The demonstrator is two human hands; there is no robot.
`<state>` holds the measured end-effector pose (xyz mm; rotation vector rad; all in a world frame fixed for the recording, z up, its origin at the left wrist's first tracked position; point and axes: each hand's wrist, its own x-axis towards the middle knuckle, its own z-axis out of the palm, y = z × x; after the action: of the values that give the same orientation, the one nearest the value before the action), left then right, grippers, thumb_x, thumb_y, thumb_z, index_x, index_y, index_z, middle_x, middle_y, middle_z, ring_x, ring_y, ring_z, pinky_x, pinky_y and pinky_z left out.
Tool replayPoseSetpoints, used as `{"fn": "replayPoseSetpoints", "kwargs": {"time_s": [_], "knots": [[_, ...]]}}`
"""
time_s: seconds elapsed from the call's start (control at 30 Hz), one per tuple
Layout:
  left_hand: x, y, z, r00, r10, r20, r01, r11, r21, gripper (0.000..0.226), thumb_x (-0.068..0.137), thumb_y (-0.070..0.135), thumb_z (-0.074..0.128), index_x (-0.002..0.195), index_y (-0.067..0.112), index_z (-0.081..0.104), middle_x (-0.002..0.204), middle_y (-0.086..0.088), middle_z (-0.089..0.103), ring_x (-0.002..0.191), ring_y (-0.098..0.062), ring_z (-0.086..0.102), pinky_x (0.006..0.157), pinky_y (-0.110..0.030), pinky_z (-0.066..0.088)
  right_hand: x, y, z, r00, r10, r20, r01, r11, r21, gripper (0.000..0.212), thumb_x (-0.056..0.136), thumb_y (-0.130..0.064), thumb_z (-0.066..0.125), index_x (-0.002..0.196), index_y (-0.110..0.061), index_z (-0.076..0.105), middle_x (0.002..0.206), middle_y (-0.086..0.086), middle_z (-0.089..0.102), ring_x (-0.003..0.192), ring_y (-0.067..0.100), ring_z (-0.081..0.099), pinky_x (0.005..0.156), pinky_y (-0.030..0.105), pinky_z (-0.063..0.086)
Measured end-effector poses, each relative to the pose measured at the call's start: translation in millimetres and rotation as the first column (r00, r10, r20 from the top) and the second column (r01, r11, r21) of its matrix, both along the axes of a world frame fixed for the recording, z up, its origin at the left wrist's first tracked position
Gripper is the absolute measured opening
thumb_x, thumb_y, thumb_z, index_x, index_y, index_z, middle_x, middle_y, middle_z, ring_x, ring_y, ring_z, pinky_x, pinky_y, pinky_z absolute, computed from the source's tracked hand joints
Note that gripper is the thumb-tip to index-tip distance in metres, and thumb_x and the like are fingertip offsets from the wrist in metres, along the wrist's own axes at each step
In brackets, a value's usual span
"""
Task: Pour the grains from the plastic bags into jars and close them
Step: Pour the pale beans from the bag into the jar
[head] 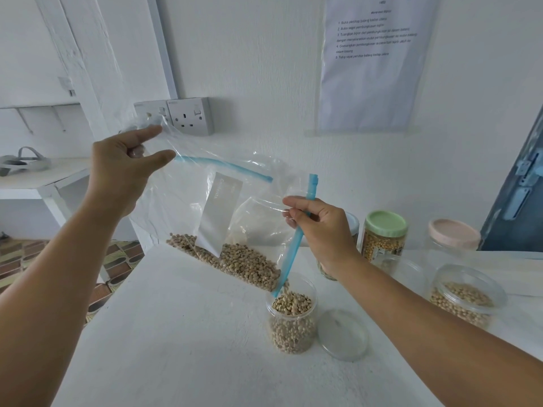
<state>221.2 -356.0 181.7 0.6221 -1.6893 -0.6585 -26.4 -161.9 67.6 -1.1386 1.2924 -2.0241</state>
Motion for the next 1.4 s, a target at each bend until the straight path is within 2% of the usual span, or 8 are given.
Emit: {"fn": "replayPoseSetpoints", "kwargs": {"time_s": [0.2,0.43,0.67,0.77,0.93,1.03,1.13,1.4], "knots": [[-0.2,0.2,-5.6,1.000,0.011,0.001,-0.011,1.000,0.015,0.055,0.079,0.015,0.089,0.132,0.021,0.072,0.073,0.005,0.030,0.059,-0.004,0.031,0.093,-0.009,0.033,0.6,2.2,-2.3,1.000,-0.005,0.000,0.005,1.000,0.009,0.028,0.099,0.003,0.063,0.103,-0.019,0.079,0.114,0.000,0.075,0.102,0.020,0.075,0.093,0.028,0.059],[-0.5,0.0,-1.0,1.000,-0.004,-0.006,0.004,1.000,-0.017,0.048,0.079,0.017,0.090,0.122,0.030,0.074,0.092,-0.006,0.042,0.064,-0.008,0.029,0.095,-0.011,0.039,-0.5,1.7,-0.6,1.000,0.002,-0.002,-0.002,1.000,0.002,0.029,0.099,0.003,0.063,0.102,-0.021,0.079,0.114,0.000,0.075,0.103,0.021,0.075,0.094,0.030,0.059],[-0.9,-2.1,-4.8,1.000,0.006,-0.013,-0.007,1.000,-0.001,0.054,0.079,0.016,0.090,0.130,0.023,0.072,0.075,0.004,0.029,0.064,-0.009,0.028,0.079,-0.009,0.035,-0.6,2.9,-2.3,1.000,-0.002,-0.005,0.002,1.000,0.008,0.029,0.099,0.004,0.062,0.104,-0.019,0.079,0.115,0.000,0.075,0.102,0.019,0.075,0.095,0.030,0.059],[0.2,-2.9,-4.6,1.000,0.001,-0.011,-0.001,1.000,0.004,0.055,0.079,0.015,0.090,0.130,0.022,0.072,0.078,-0.003,0.033,0.064,-0.009,0.029,0.080,-0.008,0.037,0.0,3.3,-1.9,1.000,0.000,-0.007,0.000,1.000,0.012,0.028,0.100,0.003,0.062,0.104,-0.019,0.079,0.114,-0.001,0.075,0.103,0.018,0.075,0.094,0.029,0.059],[0.3,-0.2,-5.5,1.000,0.004,-0.012,-0.004,1.000,0.015,0.055,0.080,0.013,0.089,0.132,0.019,0.071,0.074,0.004,0.030,0.063,-0.008,0.029,0.087,-0.005,0.037,1.7,3.5,-2.8,1.000,-0.001,-0.004,0.001,1.000,0.013,0.029,0.100,0.003,0.062,0.103,-0.020,0.079,0.113,-0.001,0.075,0.102,0.018,0.075,0.093,0.028,0.059],[0.7,1.7,-3.7,1.000,-0.003,-0.008,0.003,1.000,0.011,0.055,0.080,0.014,0.089,0.132,0.020,0.072,0.082,-0.004,0.039,0.062,-0.007,0.029,0.089,-0.007,0.039,1.2,3.3,-1.7,1.000,-0.005,-0.003,0.005,1.000,0.011,0.028,0.100,0.003,0.062,0.104,-0.019,0.079,0.113,0.000,0.075,0.102,0.018,0.075,0.092,0.027,0.059],[-0.5,3.8,-2.2,1.000,-0.001,-0.007,0.002,1.000,0.003,0.055,0.080,0.014,0.089,0.132,0.019,0.071,0.083,-0.007,0.034,0.061,-0.006,0.029,0.091,-0.007,0.038,1.3,3.1,-2.9,1.000,-0.003,0.000,0.003,1.000,0.012,0.029,0.100,0.003,0.062,0.103,-0.020,0.079,0.113,0.000,0.076,0.102,0.019,0.075,0.092,0.028,0.059],[-2.9,6.2,-0.4,1.000,0.008,-0.011,-0.008,1.000,-0.007,0.055,0.081,0.012,0.088,0.133,0.018,0.070,0.072,0.005,0.028,0.061,-0.007,0.029,0.090,-0.005,0.038,-1.2,2.6,-2.9,1.000,0.000,-0.006,0.000,1.000,0.006,0.029,0.100,0.003,0.062,0.103,-0.021,0.079,0.113,0.001,0.075,0.102,0.020,0.075,0.093,0.029,0.059]]}}
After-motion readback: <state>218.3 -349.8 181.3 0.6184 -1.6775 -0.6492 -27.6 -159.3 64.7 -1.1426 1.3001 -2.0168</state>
